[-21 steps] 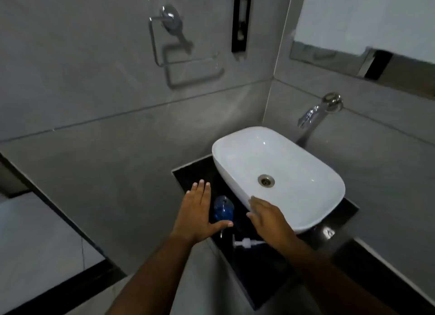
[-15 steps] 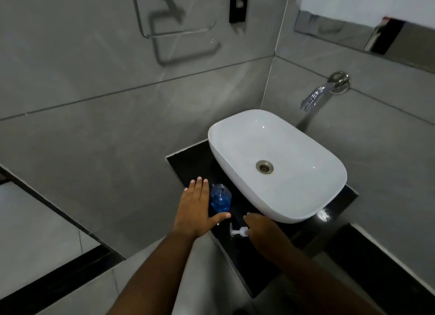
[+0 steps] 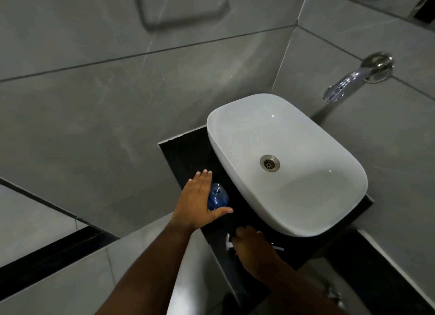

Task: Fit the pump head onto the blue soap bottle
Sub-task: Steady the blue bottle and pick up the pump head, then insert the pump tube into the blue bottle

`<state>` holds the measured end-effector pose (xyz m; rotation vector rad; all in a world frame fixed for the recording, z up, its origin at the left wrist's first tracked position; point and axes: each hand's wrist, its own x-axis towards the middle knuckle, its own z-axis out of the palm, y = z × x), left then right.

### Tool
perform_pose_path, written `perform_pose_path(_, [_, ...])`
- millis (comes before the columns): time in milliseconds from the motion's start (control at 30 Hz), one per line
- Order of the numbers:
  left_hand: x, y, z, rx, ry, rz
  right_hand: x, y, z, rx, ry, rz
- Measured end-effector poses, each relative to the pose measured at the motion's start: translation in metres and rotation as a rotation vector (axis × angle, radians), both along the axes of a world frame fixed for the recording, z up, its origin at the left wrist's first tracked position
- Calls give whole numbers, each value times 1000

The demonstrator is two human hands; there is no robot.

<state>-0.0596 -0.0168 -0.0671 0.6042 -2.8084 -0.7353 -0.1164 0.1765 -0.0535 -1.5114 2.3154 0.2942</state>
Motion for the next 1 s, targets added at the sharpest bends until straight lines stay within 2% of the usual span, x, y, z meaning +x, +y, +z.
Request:
perform_pose_path(100, [0,-3,-3,-18,-8,-4,-4,-2,16,-227,58,-11])
perform_pose_path(200, [-1,-6,-4,-62,-18,-15,-10,-4,42,-360,-156,-92])
perform_pose_path(233, [-1,-7,-4,-72,-21,-19,-12,-4,55,-463,-204,-154])
perform_pose_path(367, [-3,-11,-4,-119,-11,-35,-33,-8,113,-812,-278,-484])
perform_pose_path(533, [-4,-14,-6,-109,11,-42,-55,-32,151,-1073,-493,-629])
perform_pose_path(667, [-4,-14,-15,-53,18,-10,-51,-53,147,-1111,-615,-666])
perform_pose_path(1000, [-10,-14,-24,-51,7,72,-44,-72,119,-1070,-590,-594])
